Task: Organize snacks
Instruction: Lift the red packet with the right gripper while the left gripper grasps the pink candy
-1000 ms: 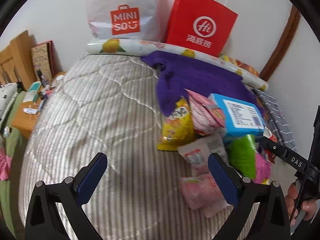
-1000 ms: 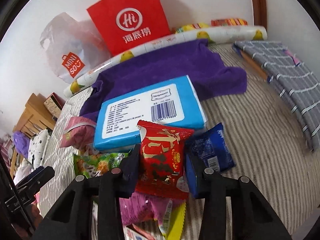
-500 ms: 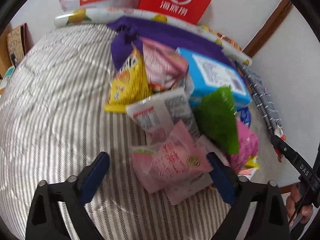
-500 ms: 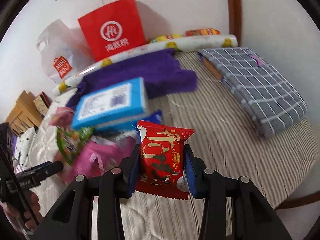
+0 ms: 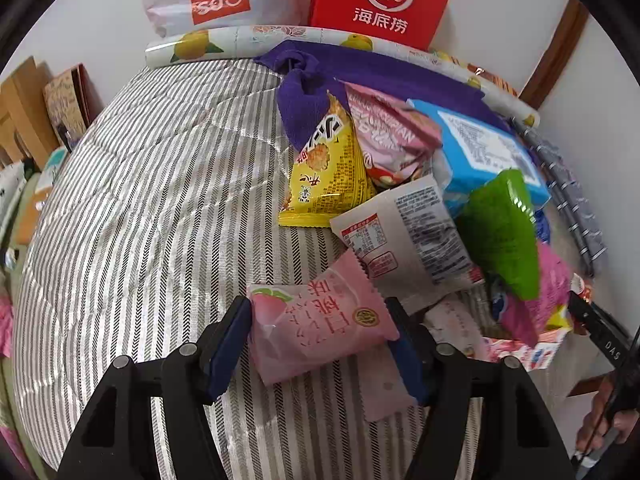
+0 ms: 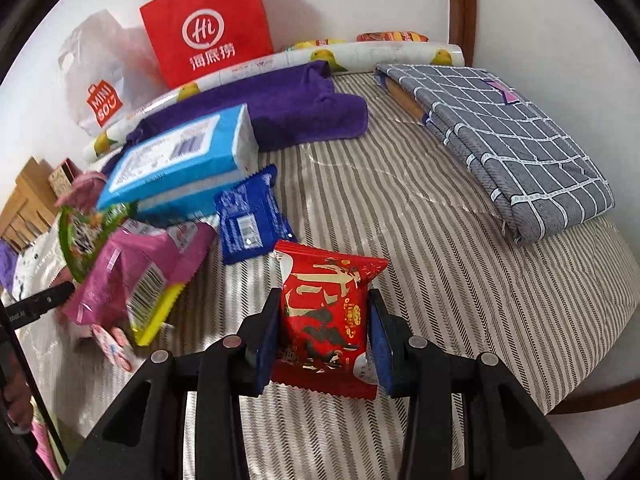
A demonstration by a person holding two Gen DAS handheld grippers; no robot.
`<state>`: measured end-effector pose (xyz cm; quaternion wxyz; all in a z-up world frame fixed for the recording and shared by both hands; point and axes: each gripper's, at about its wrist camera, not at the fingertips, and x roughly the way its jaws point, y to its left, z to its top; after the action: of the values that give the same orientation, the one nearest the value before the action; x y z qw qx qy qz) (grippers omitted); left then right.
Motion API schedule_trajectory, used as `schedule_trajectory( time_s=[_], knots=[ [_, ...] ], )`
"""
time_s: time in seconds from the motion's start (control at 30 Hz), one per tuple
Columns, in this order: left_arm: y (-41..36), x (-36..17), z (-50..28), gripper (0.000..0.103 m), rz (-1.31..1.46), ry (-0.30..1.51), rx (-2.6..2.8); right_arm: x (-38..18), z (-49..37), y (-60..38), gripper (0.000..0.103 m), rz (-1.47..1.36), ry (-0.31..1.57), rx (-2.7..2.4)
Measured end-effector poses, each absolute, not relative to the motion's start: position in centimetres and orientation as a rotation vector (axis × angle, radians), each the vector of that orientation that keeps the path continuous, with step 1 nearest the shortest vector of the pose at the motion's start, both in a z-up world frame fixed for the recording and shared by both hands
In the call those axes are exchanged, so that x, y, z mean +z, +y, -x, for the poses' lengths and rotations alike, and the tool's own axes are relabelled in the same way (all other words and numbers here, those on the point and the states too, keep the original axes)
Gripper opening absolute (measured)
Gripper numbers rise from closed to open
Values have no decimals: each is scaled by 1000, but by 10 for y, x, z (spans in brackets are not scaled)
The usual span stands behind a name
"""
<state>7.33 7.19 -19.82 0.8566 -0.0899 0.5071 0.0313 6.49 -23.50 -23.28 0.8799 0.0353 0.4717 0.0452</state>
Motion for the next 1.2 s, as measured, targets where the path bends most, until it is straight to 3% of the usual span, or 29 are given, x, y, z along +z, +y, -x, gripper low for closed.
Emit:
schedule_trajectory(
  time_s=[0.33,1.2],
  knots=[
    [75,-193,-65,63,185,1032,93,-241,-65,-236,41,-36,996,117],
    [59,-99,-90,63,199,916,-141,-122,-79,-192,41,-75,802,204]
  ],
)
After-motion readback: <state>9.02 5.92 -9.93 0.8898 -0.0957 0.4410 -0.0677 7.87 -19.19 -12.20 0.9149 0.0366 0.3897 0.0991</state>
